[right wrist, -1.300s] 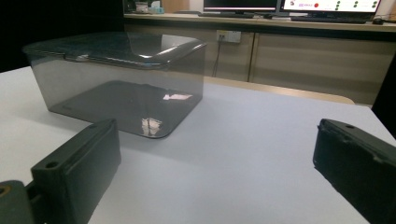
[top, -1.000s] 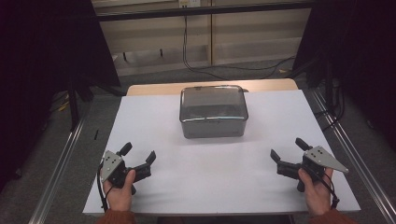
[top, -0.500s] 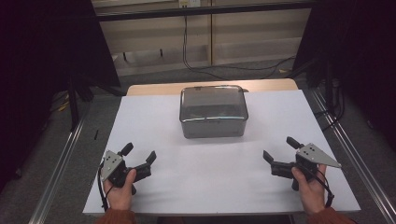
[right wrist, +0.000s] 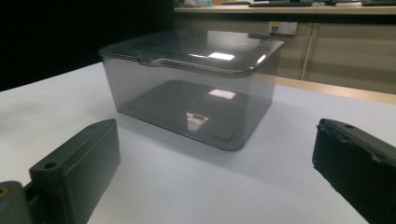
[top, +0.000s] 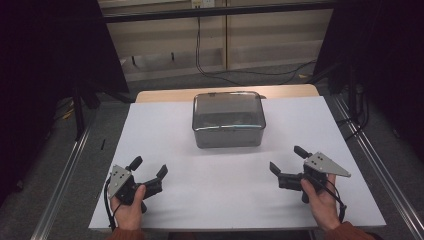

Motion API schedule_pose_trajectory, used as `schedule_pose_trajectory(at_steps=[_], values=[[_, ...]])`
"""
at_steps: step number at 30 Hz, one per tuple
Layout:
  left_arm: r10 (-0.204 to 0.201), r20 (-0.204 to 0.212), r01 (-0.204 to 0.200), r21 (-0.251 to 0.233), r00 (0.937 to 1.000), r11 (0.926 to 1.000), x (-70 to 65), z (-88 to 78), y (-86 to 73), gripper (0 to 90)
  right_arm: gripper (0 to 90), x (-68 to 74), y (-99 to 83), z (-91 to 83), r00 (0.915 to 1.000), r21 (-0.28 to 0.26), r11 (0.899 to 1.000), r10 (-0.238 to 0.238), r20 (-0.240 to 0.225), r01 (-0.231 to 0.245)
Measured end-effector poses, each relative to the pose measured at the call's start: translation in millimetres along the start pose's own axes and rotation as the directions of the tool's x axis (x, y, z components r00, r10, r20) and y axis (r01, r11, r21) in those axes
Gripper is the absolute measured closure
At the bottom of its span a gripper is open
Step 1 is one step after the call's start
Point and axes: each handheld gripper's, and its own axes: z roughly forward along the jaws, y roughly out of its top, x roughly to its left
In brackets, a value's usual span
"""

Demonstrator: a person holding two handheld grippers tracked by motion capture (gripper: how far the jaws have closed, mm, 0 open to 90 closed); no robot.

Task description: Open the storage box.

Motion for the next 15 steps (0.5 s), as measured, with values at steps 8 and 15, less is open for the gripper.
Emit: schedule_pose_trajectory(at_steps=[8,15], values=[[0.013,0.008,-0.013,0.003,0.9999,0.9999,-1.2,4.8,-0.2,4.6,0.2,11.5,5.8,17.2,0.9988,-0.007,1.0,0.0,-0.048,0.0],[0.023,0.037,-0.024,0.013,0.999,0.9996,-3.9,6.9,0.5,4.2,0.3,21.6,13.9,33.8,0.9982,-0.004,1.0,-0.005,-0.06,0.004]])
